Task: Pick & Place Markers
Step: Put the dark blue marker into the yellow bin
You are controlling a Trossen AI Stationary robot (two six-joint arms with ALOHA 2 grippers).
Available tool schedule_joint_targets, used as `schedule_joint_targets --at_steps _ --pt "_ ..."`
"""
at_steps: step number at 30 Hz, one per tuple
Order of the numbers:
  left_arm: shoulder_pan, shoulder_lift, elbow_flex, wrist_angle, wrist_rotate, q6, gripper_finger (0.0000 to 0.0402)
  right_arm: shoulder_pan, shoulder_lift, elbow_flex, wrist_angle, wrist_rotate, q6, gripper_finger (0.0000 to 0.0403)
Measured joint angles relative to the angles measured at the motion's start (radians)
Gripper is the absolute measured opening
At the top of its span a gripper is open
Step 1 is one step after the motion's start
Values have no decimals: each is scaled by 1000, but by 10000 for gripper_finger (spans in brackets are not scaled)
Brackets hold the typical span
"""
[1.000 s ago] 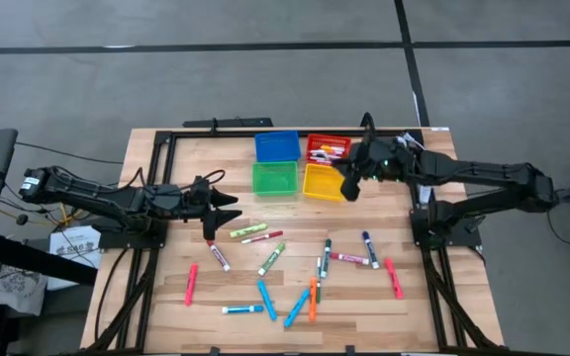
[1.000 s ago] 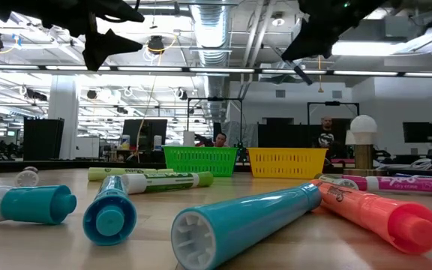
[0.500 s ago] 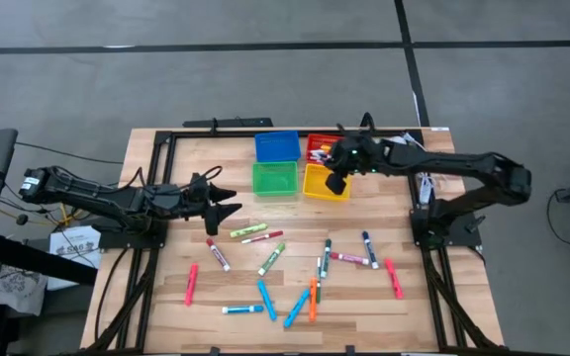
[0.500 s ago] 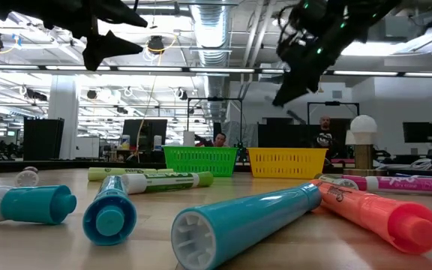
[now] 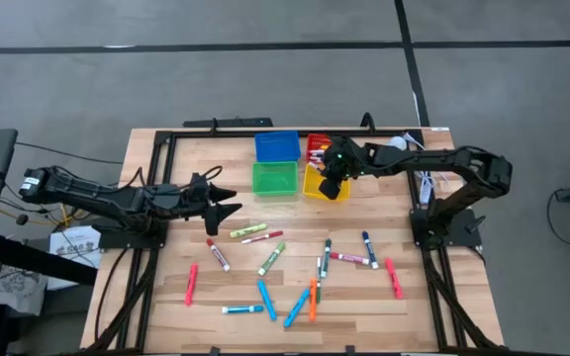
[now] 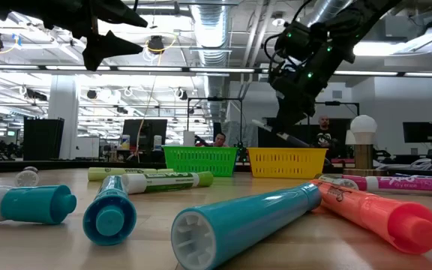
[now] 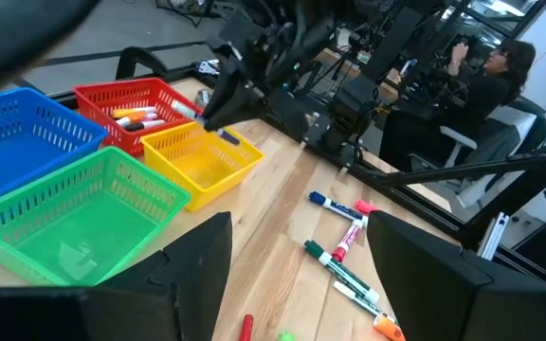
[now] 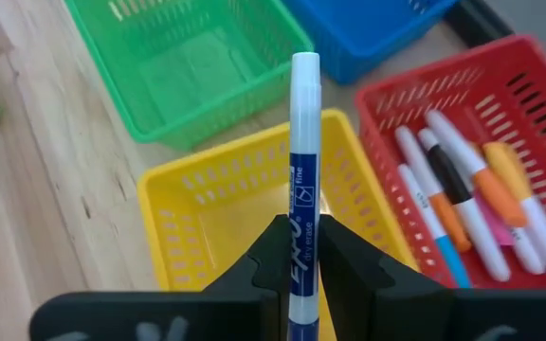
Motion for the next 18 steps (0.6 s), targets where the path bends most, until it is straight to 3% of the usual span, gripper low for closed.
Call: schedule_joint_targets --at_steps 18 --pt "0 0 0 0 0 0 246 0 92 0 -25 -10 -22 45"
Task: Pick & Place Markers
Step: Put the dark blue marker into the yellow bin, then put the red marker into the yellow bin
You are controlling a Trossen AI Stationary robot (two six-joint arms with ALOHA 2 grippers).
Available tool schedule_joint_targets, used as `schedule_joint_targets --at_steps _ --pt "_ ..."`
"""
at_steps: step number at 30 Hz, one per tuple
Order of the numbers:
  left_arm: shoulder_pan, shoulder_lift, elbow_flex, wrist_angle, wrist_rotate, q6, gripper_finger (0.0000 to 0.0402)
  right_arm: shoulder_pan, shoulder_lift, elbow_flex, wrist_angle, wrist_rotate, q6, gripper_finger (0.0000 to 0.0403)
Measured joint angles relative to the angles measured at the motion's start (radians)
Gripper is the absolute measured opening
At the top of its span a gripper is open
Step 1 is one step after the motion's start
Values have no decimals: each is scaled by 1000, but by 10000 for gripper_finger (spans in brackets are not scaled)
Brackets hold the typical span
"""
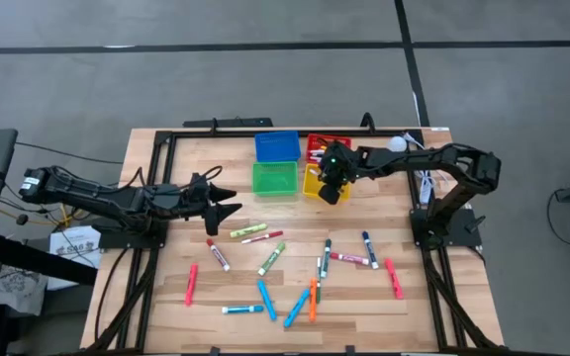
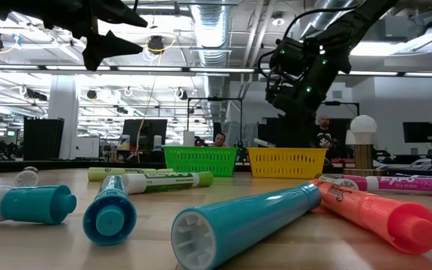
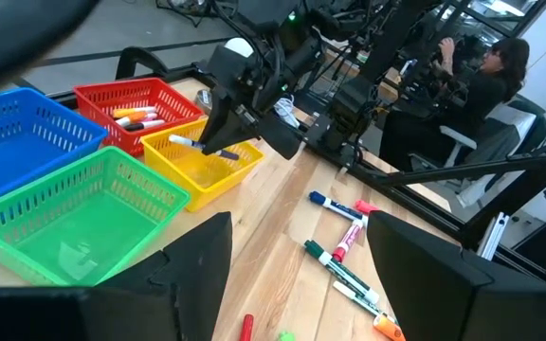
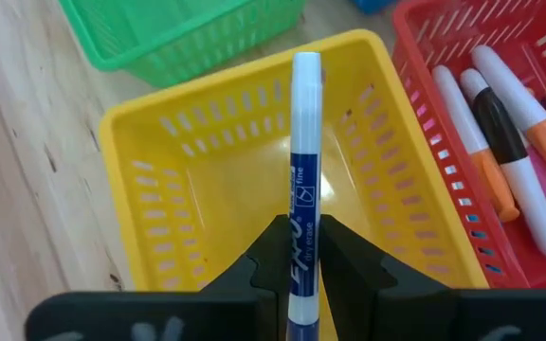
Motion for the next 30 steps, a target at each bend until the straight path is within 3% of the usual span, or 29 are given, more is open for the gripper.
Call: schedule_joint_targets --at_steps 30 --pt "0 0 0 0 0 -3 246 0 -3 43 -33 -25 -32 80"
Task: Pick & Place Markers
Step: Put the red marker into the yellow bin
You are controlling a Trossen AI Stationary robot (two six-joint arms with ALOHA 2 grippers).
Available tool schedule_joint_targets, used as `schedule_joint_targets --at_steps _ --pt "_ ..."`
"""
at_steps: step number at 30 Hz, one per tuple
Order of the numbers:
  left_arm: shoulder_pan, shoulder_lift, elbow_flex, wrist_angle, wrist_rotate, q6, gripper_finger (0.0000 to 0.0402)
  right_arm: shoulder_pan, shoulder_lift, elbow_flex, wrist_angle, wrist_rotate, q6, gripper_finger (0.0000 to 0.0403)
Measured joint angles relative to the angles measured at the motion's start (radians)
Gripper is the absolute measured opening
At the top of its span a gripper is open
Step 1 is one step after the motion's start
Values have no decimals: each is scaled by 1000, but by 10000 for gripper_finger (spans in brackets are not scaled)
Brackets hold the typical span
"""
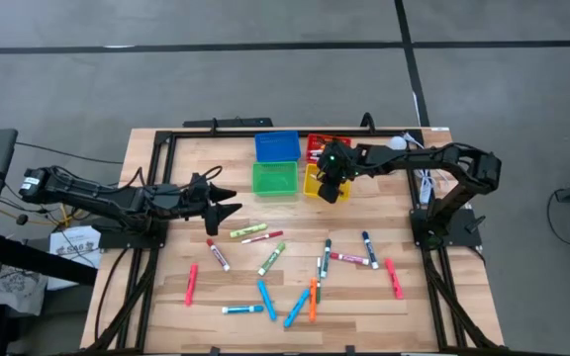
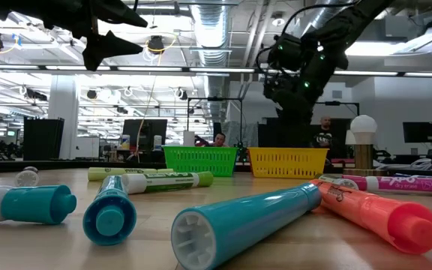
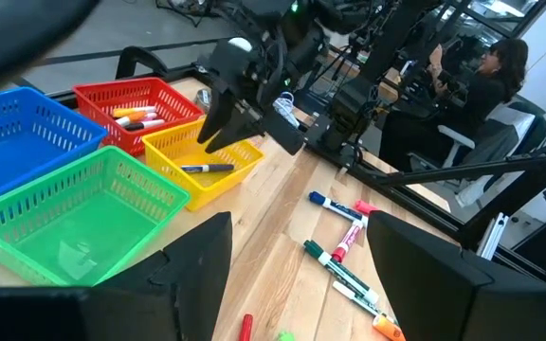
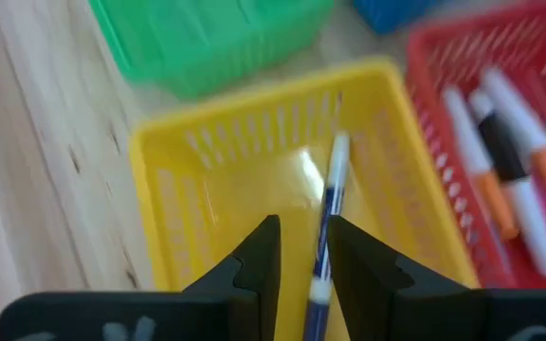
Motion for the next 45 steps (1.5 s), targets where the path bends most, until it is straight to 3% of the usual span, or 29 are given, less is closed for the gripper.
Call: schedule_joint_targets --at_steps 11,22,31,45 --pt "0 0 0 0 0 0 246 65 -34 157 -31 -2 1 75" --pt "0 0 0 7 0 0 246 144 -290 156 -73 -1 28 75" --pt "0 0 0 14 0 0 246 204 -493 156 -221 6 65 75" --pt "0 0 0 73 0 -1 246 297 -810 -141 -154 10 256 75"
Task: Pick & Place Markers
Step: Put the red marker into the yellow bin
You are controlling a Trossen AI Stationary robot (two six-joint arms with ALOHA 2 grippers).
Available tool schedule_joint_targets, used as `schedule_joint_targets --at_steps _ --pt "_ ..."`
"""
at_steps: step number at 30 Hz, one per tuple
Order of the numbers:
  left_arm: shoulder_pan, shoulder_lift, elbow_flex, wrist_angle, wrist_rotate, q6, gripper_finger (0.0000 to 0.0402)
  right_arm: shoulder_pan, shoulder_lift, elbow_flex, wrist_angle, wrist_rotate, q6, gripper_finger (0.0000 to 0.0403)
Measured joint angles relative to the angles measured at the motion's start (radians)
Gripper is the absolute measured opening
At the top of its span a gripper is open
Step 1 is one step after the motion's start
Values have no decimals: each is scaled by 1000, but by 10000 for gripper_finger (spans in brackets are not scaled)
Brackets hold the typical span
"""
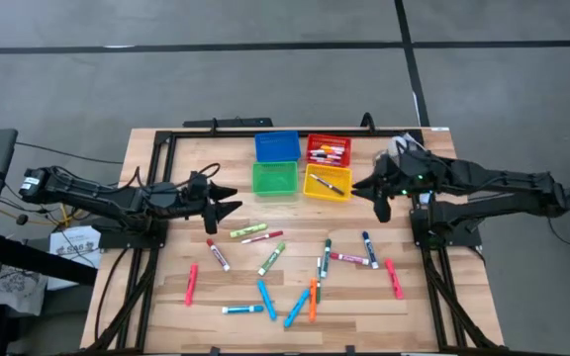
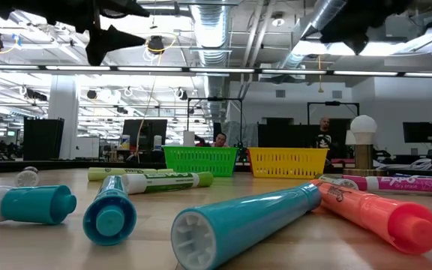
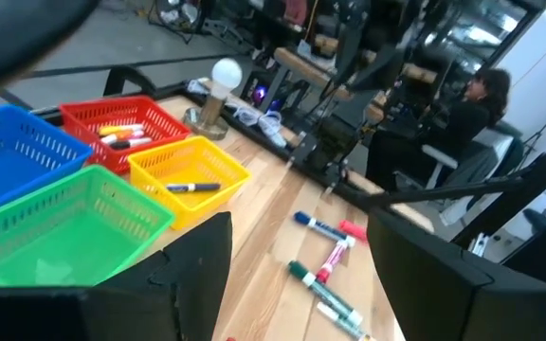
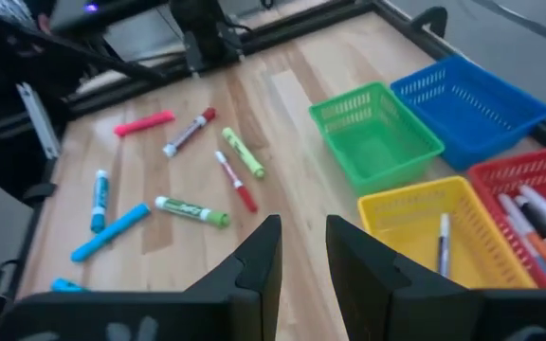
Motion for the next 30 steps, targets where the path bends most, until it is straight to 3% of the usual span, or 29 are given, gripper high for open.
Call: schedule_joint_targets --at_steps 12,19,26,30 --pt "0 14 2 85 86 -33 246 11 -299 -230 118 -2 112 75" --pt "0 171 106 79 181 3 246 10 -477 -298 140 -1 175 75" --pt "38 394 328 -193 317 -34 246 10 -606 -343 165 19 184 75" --pt "78 498 392 -336 426 -94 246 10 -639 -343 159 25 183 75"
